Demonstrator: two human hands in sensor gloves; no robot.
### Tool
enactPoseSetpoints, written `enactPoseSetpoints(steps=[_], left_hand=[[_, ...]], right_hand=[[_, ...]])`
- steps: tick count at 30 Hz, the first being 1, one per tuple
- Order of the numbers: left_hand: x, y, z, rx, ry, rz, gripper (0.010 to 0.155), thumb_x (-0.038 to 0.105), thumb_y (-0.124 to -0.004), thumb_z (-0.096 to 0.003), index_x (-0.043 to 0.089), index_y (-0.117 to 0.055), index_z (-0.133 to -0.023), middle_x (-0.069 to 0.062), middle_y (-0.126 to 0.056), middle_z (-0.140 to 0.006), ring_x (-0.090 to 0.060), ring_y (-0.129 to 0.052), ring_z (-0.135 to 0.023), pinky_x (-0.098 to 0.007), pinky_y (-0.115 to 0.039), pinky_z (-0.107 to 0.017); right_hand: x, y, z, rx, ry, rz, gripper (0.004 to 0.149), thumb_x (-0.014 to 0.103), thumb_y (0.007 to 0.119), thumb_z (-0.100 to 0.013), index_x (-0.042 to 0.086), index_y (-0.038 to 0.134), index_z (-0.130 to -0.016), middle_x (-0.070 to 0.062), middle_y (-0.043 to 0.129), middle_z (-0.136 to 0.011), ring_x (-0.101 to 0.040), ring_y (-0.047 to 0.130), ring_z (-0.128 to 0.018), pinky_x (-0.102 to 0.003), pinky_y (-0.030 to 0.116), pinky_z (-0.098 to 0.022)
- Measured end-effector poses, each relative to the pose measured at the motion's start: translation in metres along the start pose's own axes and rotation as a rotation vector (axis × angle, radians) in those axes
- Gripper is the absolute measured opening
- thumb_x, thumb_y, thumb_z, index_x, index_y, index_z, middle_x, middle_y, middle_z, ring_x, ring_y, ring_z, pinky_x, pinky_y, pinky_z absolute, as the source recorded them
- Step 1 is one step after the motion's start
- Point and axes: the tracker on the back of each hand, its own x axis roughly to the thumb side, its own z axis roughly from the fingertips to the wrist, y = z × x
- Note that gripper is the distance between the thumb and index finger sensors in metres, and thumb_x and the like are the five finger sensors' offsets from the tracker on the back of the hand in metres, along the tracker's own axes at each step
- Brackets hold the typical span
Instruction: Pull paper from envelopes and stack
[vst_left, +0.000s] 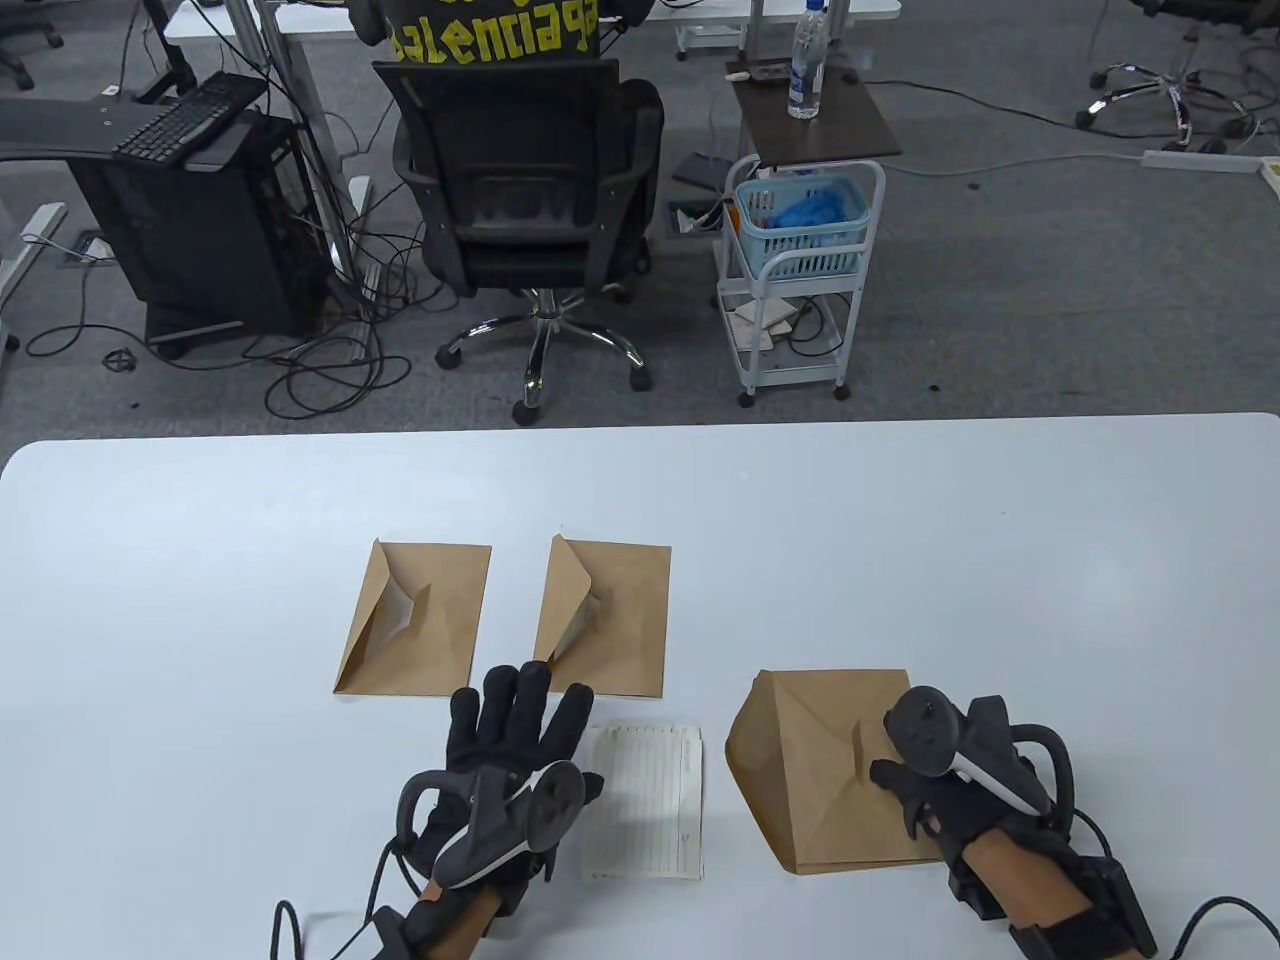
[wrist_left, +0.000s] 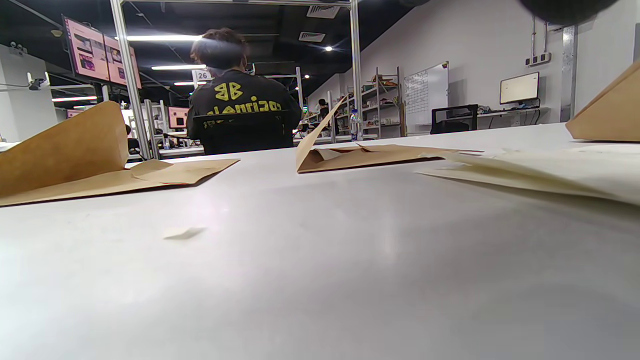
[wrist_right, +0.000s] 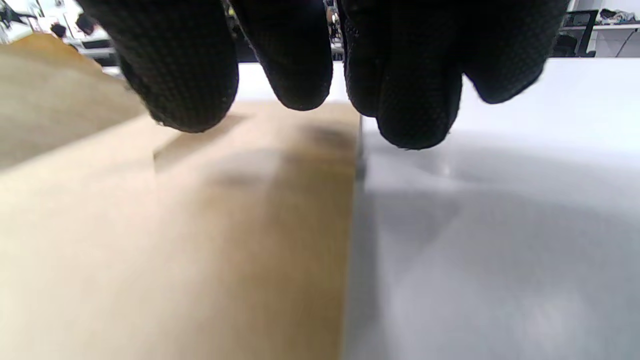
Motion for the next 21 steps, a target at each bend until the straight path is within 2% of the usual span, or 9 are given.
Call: enactPoseSetpoints(steps=[3, 5, 7, 9, 13, 16, 21], left_hand=[[0.001, 0.0, 0.0, 0.004, -0.002, -0.002, 0.078, 0.062, -0.067, -0.0454, 0.041, -0.03, -0.111, -0.009, -0.019, -0.121, -0.044, -0.022, -0.115, -0.063, -0.015, -0.079], [0.001, 0.0, 0.0, 0.004, -0.004, 0.0, 0.078, 0.062, -0.067, -0.0454, 0.041, -0.03, -0.111, -0.009, -0.019, -0.121, -0.044, -0.023, -0.115, -0.063, -0.015, -0.079], [0.002, 0.0, 0.0, 0.003, -0.006, -0.002, 0.079, 0.062, -0.067, -0.0454, 0.041, -0.029, -0.111, -0.009, -0.019, -0.121, -0.044, -0.022, -0.115, -0.063, -0.015, -0.079], [0.002, 0.0, 0.0, 0.0, -0.007, -0.005, 0.079, 0.062, -0.067, -0.0454, 0.041, -0.029, -0.111, -0.009, -0.019, -0.121, -0.044, -0.022, -0.115, -0.063, -0.015, -0.079], [0.002, 0.0, 0.0, 0.001, -0.004, -0.007, 0.079, 0.062, -0.066, -0.0453, 0.041, -0.029, -0.111, -0.01, -0.018, -0.121, -0.043, -0.022, -0.115, -0.063, -0.015, -0.079], [0.002, 0.0, 0.0, 0.004, -0.004, -0.005, 0.079, 0.062, -0.066, -0.0453, 0.041, -0.028, -0.111, -0.01, -0.018, -0.121, -0.044, -0.022, -0.115, -0.063, -0.014, -0.079], [0.002, 0.0, 0.0, 0.001, -0.006, -0.007, 0.079, 0.062, -0.066, -0.0453, 0.041, -0.028, -0.111, -0.01, -0.018, -0.121, -0.043, -0.022, -0.115, -0.063, -0.014, -0.079]], right_hand=[[-0.001, -0.02, 0.006, -0.125, -0.036, -0.017, 0.062, 0.048, 0.083, -0.048, 0.015, 0.075, -0.099, -0.028, 0.072, -0.099, -0.043, 0.09, -0.076, -0.062, 0.07, -0.059], [-0.004, -0.026, 0.008, -0.154, -0.071, -0.038, 0.064, 0.048, 0.082, -0.048, 0.014, 0.072, -0.101, -0.028, 0.068, -0.102, -0.047, 0.085, -0.082, -0.064, 0.066, -0.062], [-0.007, -0.03, 0.009, -0.173, -0.18, -0.071, 0.068, 0.049, 0.08, -0.049, 0.017, 0.062, -0.106, -0.026, 0.055, -0.109, -0.052, 0.066, -0.096, -0.071, 0.051, -0.067], [-0.01, -0.03, 0.013, -0.208, -0.223, -0.047, 0.073, 0.051, 0.079, -0.048, 0.02, 0.054, -0.109, -0.024, 0.044, -0.113, -0.054, 0.049, -0.103, -0.075, 0.04, -0.068], [-0.012, -0.022, 0.022, -0.292, -0.266, 0.034, 0.082, 0.057, 0.076, -0.048, 0.023, 0.038, -0.113, -0.021, 0.03, -0.116, -0.055, 0.031, -0.107, -0.077, 0.033, -0.069], [-0.011, -0.014, 0.026, -0.263, -0.285, 0.077, 0.088, 0.061, 0.072, -0.048, 0.023, 0.026, -0.113, -0.022, 0.019, -0.116, -0.055, 0.019, -0.107, -0.078, 0.028, -0.069], [-0.01, -0.009, 0.03, -0.269, -0.282, 0.102, 0.089, 0.063, 0.07, -0.048, 0.022, 0.024, -0.113, -0.024, 0.018, -0.115, -0.054, 0.018, -0.106, -0.078, 0.027, -0.069]])
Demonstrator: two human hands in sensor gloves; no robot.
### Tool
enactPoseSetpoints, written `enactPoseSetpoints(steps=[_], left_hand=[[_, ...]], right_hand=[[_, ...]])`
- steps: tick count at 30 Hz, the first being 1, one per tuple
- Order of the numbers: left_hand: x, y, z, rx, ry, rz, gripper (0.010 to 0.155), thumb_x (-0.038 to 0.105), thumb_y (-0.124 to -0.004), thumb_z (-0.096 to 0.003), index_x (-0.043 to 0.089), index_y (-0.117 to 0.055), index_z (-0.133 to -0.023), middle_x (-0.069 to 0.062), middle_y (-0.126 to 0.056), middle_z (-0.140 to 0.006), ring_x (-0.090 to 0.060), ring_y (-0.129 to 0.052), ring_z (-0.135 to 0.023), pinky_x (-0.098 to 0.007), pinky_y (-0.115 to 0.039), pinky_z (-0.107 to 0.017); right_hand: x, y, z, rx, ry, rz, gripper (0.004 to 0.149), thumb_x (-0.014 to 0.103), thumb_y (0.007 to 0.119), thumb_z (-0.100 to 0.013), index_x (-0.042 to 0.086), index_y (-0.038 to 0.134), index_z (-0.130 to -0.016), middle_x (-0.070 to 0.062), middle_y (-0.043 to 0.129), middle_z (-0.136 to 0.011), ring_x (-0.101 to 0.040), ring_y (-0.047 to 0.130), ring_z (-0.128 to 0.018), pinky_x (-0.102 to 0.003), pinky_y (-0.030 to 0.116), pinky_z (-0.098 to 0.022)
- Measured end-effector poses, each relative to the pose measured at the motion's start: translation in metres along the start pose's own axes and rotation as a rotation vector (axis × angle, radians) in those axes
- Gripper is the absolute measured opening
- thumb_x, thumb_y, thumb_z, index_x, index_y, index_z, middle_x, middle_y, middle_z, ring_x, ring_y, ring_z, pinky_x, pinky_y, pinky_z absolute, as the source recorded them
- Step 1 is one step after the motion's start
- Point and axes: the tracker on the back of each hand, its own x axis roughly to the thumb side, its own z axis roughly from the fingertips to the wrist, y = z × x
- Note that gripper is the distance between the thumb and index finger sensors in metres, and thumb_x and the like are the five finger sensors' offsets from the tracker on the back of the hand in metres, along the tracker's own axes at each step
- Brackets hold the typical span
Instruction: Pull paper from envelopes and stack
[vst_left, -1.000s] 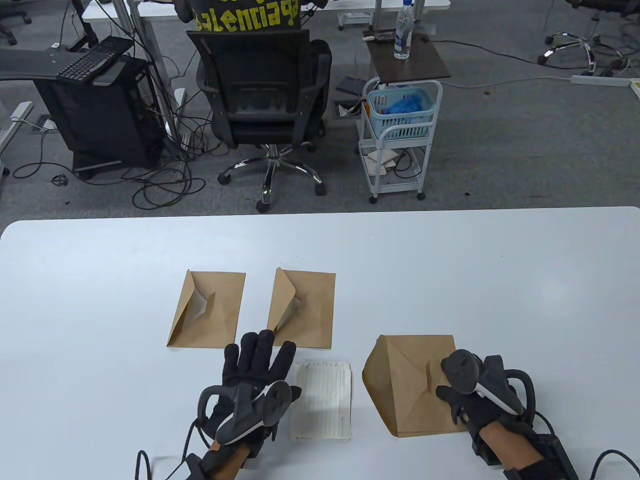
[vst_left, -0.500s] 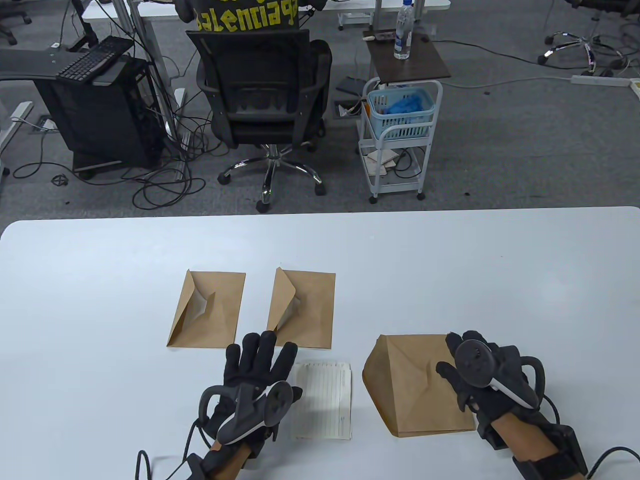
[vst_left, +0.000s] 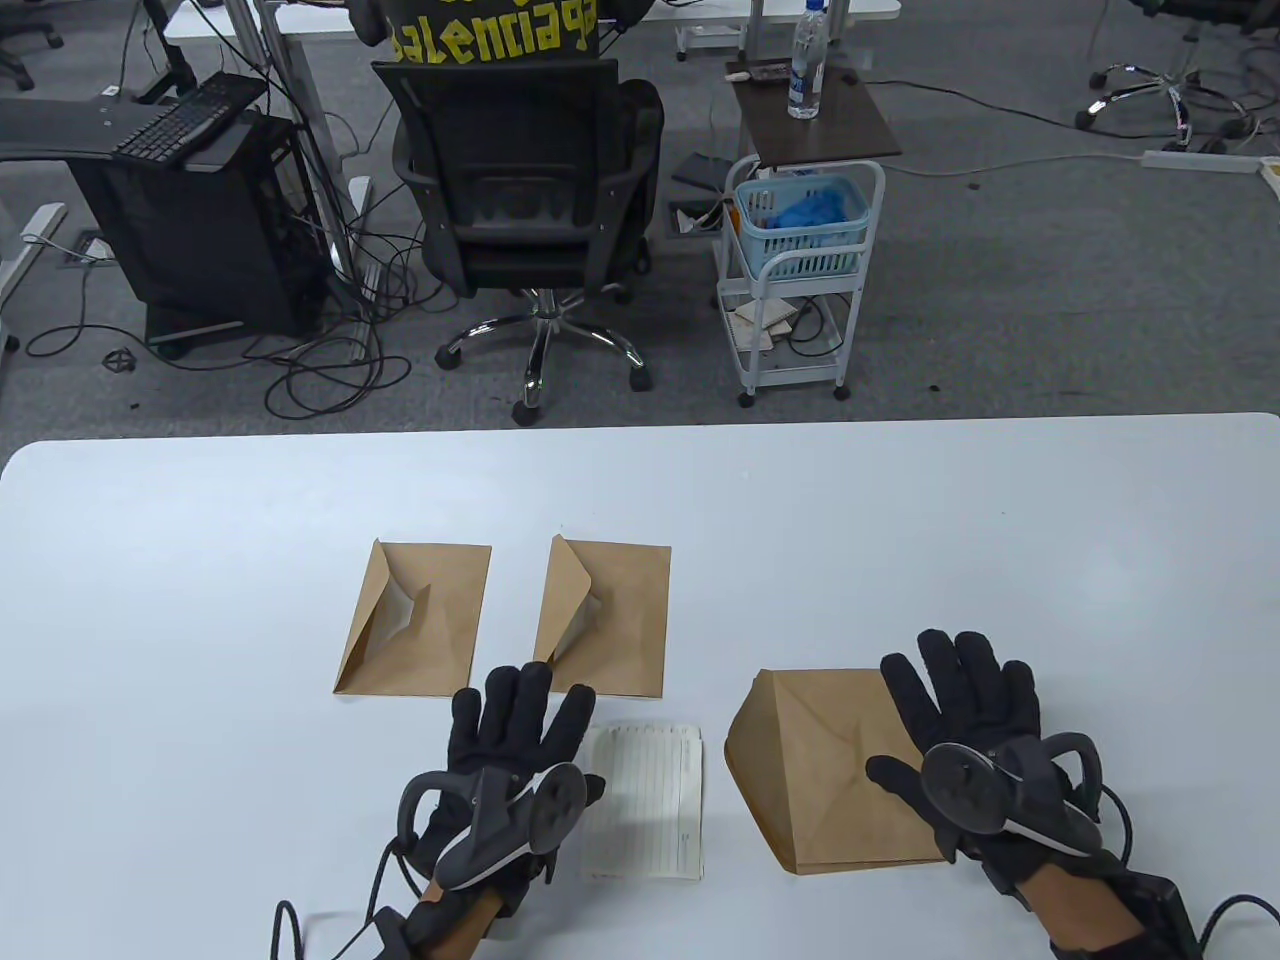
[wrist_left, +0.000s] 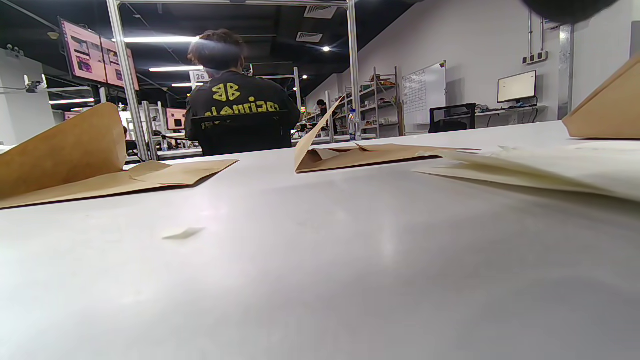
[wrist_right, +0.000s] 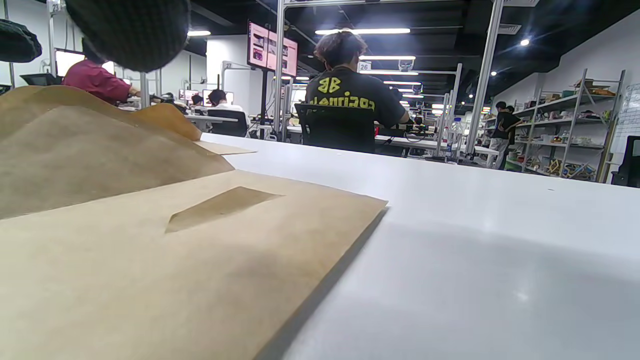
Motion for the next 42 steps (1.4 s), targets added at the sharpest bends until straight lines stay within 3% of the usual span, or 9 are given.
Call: enactPoseSetpoints(steps=[19, 25, 33, 37, 42], left_hand=[[-0.011, -0.005, -0.014, -0.029, 0.072, 0.009, 0.081, 0.061, -0.069, -0.0455, 0.041, -0.025, -0.111, -0.01, -0.021, -0.121, -0.043, -0.026, -0.116, -0.064, -0.017, -0.08], [-0.019, 0.0, -0.051, -0.079, 0.132, -0.135, 0.085, 0.061, -0.071, -0.0454, 0.038, -0.023, -0.111, -0.01, -0.026, -0.121, -0.042, -0.036, -0.115, -0.064, -0.023, -0.081], [-0.028, -0.007, -0.11, -0.187, 0.282, -0.106, 0.086, 0.06, -0.075, -0.0441, 0.034, -0.027, -0.112, -0.01, -0.038, -0.12, -0.041, -0.048, -0.113, -0.064, -0.031, -0.081], [-0.031, -0.021, -0.132, -0.278, 0.351, -0.078, 0.084, 0.06, -0.077, -0.0428, 0.029, -0.038, -0.111, -0.006, -0.066, -0.109, -0.035, -0.076, -0.101, -0.061, -0.045, -0.079], [-0.036, -0.031, -0.146, -0.284, 0.42, -0.091, 0.075, 0.055, -0.082, -0.0421, 0.023, -0.059, -0.105, -0.001, -0.091, -0.08, -0.024, -0.1, -0.064, -0.057, -0.062, -0.071]], right_hand=[[-0.001, 0.003, 0.0, 0.003, 0.049, -0.046, 0.086, 0.062, 0.069, -0.049, 0.019, 0.03, -0.113, -0.025, 0.025, -0.115, -0.054, 0.024, -0.106, -0.077, 0.032, -0.069], [0.003, 0.0, 0.003, -0.01, 0.038, -0.055, 0.086, 0.061, 0.069, -0.049, 0.018, 0.031, -0.113, -0.026, 0.027, -0.115, -0.055, 0.027, -0.106, -0.076, 0.034, -0.069], [0.004, 0.003, 0.002, 0.003, 0.034, -0.054, 0.085, 0.06, 0.07, -0.049, 0.017, 0.032, -0.113, -0.027, 0.029, -0.114, -0.055, 0.029, -0.106, -0.076, 0.035, -0.069], [0.005, 0.004, 0.002, 0.009, 0.033, -0.052, 0.087, 0.06, 0.069, -0.049, 0.016, 0.029, -0.112, -0.027, 0.029, -0.114, -0.055, 0.029, -0.106, -0.076, 0.035, -0.069], [0.005, 0.006, 0.001, 0.017, 0.036, -0.053, 0.087, 0.06, 0.069, -0.049, 0.015, 0.029, -0.112, -0.027, 0.029, -0.114, -0.055, 0.03, -0.106, -0.076, 0.036, -0.069]])
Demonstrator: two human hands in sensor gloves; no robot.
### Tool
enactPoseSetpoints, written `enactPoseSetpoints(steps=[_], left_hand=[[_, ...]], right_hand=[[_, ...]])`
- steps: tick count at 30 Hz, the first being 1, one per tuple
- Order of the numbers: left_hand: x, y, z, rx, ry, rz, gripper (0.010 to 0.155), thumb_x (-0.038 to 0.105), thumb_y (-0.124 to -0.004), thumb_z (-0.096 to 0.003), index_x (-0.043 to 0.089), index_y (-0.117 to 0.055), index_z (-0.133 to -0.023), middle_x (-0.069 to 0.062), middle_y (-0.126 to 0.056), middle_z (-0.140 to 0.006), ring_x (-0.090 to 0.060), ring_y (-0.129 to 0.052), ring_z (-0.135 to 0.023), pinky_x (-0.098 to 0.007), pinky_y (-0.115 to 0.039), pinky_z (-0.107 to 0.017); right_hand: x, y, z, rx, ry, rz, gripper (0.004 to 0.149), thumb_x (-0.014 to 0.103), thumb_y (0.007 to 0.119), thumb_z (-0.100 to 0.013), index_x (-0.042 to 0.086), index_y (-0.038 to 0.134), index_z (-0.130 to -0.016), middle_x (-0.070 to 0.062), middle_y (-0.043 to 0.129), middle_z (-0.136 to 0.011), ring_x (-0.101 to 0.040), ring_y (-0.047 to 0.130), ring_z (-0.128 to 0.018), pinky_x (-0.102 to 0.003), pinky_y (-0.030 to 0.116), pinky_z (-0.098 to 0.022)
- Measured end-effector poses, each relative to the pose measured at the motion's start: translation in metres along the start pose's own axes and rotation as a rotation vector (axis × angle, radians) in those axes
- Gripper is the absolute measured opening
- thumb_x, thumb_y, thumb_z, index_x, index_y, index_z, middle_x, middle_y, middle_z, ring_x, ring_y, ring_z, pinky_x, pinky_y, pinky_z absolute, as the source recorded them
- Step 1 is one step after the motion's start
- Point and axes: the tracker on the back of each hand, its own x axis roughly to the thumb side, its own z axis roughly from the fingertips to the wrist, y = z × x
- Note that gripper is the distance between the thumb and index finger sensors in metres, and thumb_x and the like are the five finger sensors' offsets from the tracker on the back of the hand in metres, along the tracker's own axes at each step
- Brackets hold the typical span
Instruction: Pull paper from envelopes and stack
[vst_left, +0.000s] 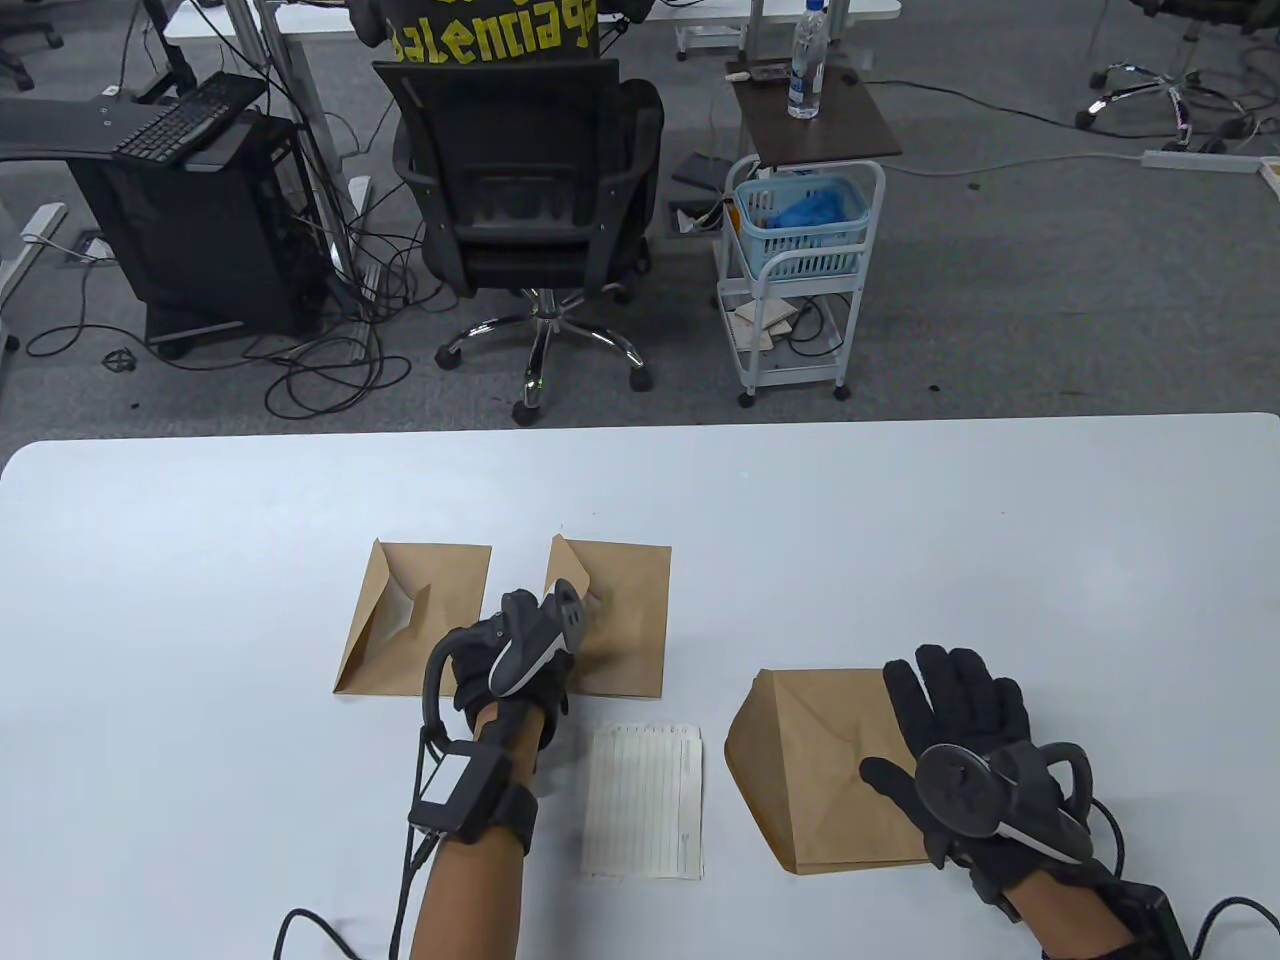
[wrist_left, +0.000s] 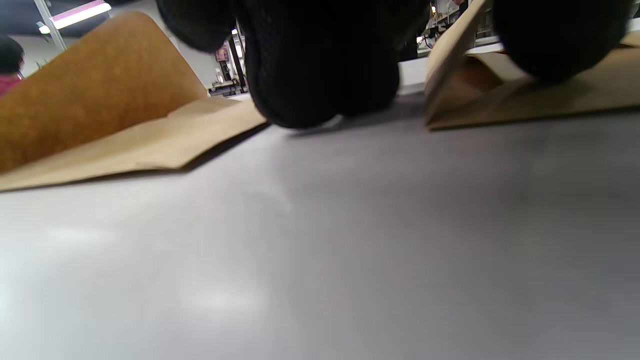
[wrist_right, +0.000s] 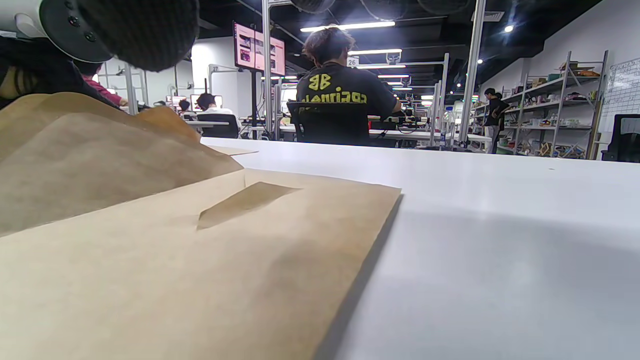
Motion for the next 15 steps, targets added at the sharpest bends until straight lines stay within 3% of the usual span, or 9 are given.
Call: enactPoseSetpoints(steps=[3, 6, 15], left_hand=[[0.002, 0.0, -0.005, -0.013, -0.008, -0.059, 0.06, 0.05, -0.082, -0.0434, 0.023, -0.074, -0.097, 0.003, -0.098, -0.063, -0.018, -0.105, -0.046, -0.053, -0.068, -0.068], [0.001, 0.0, -0.006, -0.026, -0.011, -0.036, 0.056, 0.044, -0.082, -0.0446, 0.021, -0.076, -0.095, 0.005, -0.1, -0.056, -0.016, -0.106, -0.038, -0.052, -0.07, -0.066], [-0.009, 0.002, -0.006, -0.094, -0.023, 0.124, 0.05, 0.036, -0.076, -0.0482, 0.021, -0.076, -0.095, 0.003, -0.101, -0.061, -0.018, -0.108, -0.044, -0.053, -0.069, -0.066]], right_hand=[[0.001, 0.002, -0.001, 0.008, -0.002, 0.001, 0.086, 0.06, 0.07, -0.05, 0.015, 0.03, -0.112, -0.027, 0.029, -0.114, -0.055, 0.03, -0.106, -0.076, 0.036, -0.069], [0.002, 0.004, -0.003, 0.016, -0.004, 0.01, 0.086, 0.06, 0.07, -0.049, 0.015, 0.031, -0.112, -0.027, 0.03, -0.114, -0.055, 0.03, -0.106, -0.076, 0.036, -0.069], [0.002, 0.005, -0.004, 0.016, 0.001, 0.011, 0.086, 0.06, 0.07, -0.05, 0.015, 0.032, -0.112, -0.027, 0.03, -0.114, -0.055, 0.031, -0.106, -0.075, 0.037, -0.069]])
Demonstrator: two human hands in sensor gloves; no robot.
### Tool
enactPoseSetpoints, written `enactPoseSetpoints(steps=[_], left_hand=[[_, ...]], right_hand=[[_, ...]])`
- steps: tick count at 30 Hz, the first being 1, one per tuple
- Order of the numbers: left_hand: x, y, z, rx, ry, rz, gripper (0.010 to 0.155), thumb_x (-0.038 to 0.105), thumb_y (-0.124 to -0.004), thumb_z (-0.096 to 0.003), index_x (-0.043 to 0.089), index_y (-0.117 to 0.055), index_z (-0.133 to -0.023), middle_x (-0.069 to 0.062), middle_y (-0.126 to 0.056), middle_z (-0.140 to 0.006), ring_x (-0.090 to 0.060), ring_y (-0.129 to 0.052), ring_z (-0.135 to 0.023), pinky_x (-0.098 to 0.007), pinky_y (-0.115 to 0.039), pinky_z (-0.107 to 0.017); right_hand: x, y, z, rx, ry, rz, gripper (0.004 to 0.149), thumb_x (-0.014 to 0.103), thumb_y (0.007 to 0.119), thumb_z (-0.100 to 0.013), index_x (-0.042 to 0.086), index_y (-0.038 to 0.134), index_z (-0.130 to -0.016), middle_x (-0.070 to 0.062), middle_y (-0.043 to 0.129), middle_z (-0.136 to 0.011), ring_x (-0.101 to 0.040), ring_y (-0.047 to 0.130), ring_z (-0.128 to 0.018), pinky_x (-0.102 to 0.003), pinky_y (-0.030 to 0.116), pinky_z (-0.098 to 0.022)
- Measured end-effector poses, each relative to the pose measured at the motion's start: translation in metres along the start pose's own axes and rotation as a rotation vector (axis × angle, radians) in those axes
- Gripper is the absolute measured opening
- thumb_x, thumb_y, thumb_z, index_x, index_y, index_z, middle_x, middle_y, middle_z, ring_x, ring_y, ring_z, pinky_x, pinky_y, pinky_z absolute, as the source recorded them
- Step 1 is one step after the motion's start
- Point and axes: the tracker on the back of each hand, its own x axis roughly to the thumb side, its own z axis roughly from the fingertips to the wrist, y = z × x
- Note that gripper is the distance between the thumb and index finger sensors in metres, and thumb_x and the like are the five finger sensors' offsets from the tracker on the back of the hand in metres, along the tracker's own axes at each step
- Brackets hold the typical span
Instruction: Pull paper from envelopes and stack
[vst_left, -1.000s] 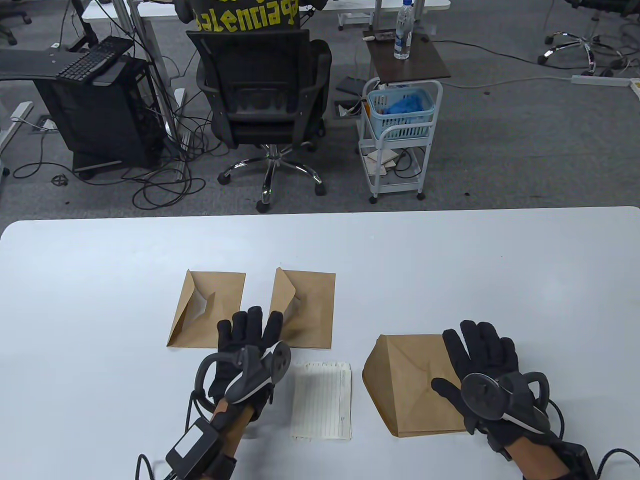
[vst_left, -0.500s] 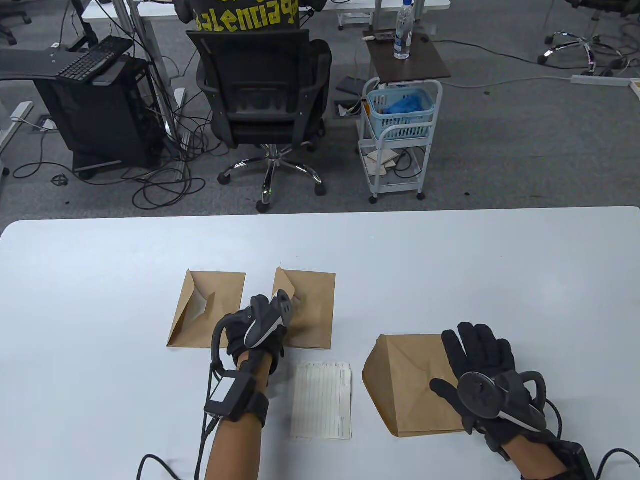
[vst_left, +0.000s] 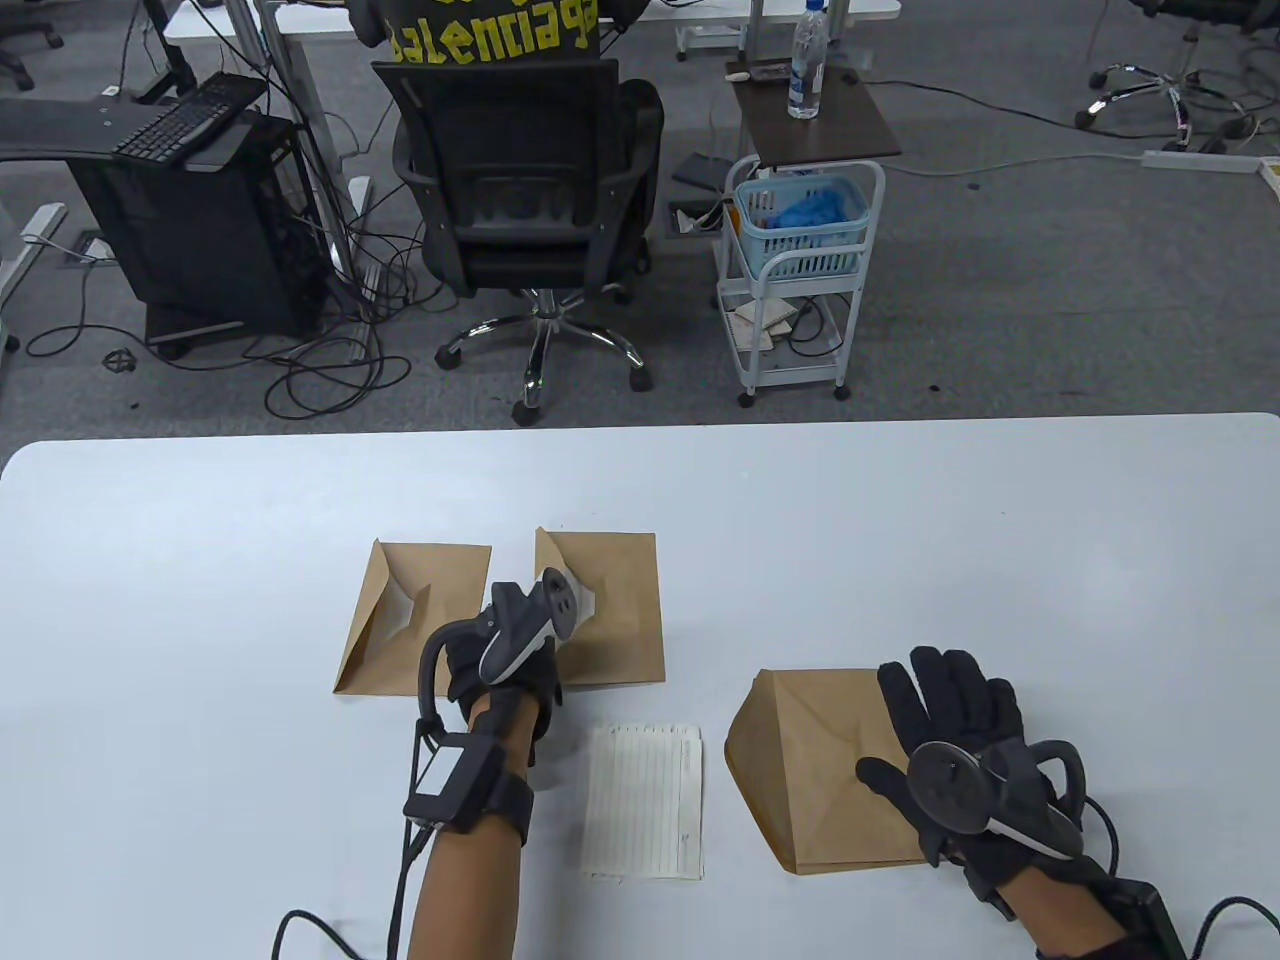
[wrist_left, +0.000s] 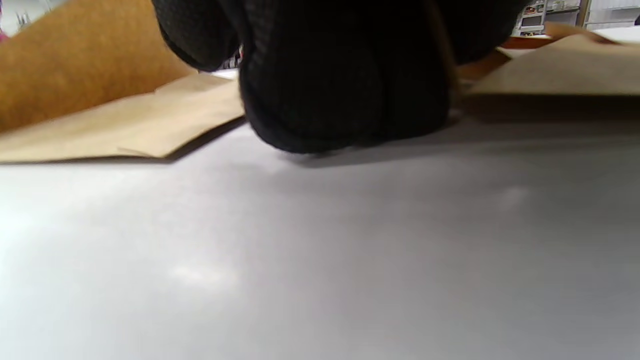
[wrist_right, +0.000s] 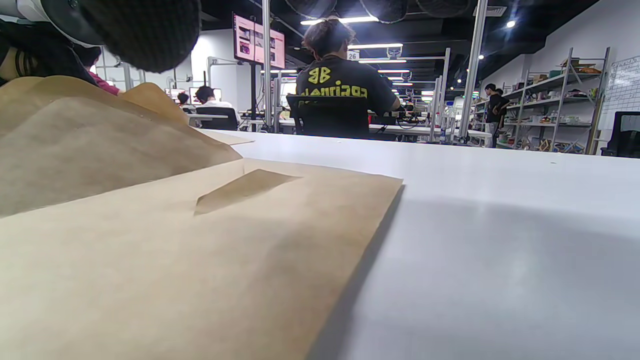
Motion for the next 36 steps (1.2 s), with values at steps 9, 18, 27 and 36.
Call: enactPoseSetpoints(steps=[9, 18, 27, 36], left_hand=[[-0.019, 0.019, 0.011, -0.018, -0.05, 0.374, 0.051, 0.034, -0.075, -0.0489, 0.019, -0.073, -0.098, 0.001, -0.1, -0.065, -0.019, -0.108, -0.046, -0.053, -0.069, -0.066], [-0.035, 0.041, 0.044, 0.034, -0.212, 0.761, 0.051, 0.033, -0.074, -0.0497, 0.019, -0.072, -0.098, 0.0, -0.1, -0.066, -0.02, -0.108, -0.047, -0.054, -0.069, -0.065], [-0.035, 0.049, 0.088, 0.088, -0.405, 0.987, 0.051, 0.034, -0.073, -0.0503, 0.019, -0.071, -0.099, 0.0, -0.099, -0.067, -0.02, -0.108, -0.048, -0.053, -0.069, -0.065], [-0.001, 0.01, 0.118, -0.027, -0.564, 1.103, 0.051, 0.035, -0.072, -0.0509, 0.021, -0.069, -0.1, 0.0, -0.098, -0.071, -0.021, -0.107, -0.053, -0.053, -0.068, -0.066]], right_hand=[[0.001, 0.001, 0.001, 0.009, 0.001, -0.006, 0.085, 0.059, 0.07, -0.05, 0.015, 0.033, -0.112, -0.028, 0.031, -0.113, -0.055, 0.032, -0.106, -0.075, 0.037, -0.069], [0.001, 0.002, 0.001, 0.019, 0.004, -0.034, 0.085, 0.059, 0.07, -0.05, 0.015, 0.033, -0.112, -0.027, 0.031, -0.113, -0.055, 0.033, -0.105, -0.075, 0.037, -0.069], [0.006, -0.005, 0.004, -0.009, -0.031, -0.128, 0.085, 0.059, 0.07, -0.049, 0.014, 0.034, -0.112, -0.028, 0.033, -0.113, -0.056, 0.036, -0.105, -0.075, 0.04, -0.069], [0.005, -0.009, 0.004, -0.029, -0.118, -0.537, 0.091, 0.058, 0.07, -0.049, 0.005, 0.027, -0.109, -0.035, 0.044, -0.106, -0.056, 0.063, -0.098, -0.069, 0.056, -0.066]])
